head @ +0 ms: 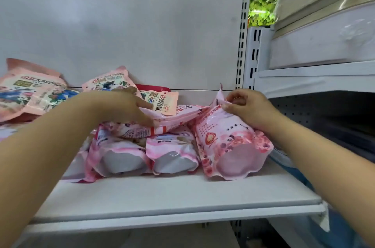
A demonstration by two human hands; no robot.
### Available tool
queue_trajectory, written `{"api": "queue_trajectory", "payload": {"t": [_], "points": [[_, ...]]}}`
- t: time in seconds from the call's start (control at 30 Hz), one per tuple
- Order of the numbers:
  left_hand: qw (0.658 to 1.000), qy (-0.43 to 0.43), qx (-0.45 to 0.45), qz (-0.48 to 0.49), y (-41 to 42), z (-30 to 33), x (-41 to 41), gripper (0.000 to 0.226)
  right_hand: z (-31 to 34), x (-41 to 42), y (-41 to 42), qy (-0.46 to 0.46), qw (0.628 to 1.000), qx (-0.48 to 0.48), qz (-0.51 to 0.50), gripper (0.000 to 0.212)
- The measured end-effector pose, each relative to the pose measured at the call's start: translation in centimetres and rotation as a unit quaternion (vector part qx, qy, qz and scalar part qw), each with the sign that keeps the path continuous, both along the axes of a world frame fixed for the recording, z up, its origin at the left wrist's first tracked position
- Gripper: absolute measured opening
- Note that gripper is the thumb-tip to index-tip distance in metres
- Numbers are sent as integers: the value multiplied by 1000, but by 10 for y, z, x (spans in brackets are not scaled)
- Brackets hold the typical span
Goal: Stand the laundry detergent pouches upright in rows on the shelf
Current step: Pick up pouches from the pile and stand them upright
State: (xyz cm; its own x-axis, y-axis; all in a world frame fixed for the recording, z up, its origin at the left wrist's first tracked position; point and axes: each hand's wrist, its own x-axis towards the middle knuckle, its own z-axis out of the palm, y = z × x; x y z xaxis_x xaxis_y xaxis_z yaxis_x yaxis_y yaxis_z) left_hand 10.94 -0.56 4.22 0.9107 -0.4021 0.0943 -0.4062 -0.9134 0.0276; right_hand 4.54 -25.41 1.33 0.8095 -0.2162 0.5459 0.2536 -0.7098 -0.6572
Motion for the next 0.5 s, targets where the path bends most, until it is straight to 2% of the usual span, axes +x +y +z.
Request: {"api": "queue_trajectory", "payload": {"t": [0.13,0.2,0.33,0.43,0.5], "points": [[1000,6,28,4,1,-2,-6,127,4,-13,-3,-77,997,26,-6,8],[999,0,41,2,1,-2,-7,136,10,-19,-1,-143,989,12,-20,7],[998,-49,26,4,-3,-1,-18,101,25,-33,6,-265,964,14,2,12],[999,-27,-16,-22,-16,3,-36,82,39,-39,13,-342,939,5,38,17],[996,-21,-61,-56,-29,11,-47,88,44,-36,15,-355,932,35,64,21]]}}
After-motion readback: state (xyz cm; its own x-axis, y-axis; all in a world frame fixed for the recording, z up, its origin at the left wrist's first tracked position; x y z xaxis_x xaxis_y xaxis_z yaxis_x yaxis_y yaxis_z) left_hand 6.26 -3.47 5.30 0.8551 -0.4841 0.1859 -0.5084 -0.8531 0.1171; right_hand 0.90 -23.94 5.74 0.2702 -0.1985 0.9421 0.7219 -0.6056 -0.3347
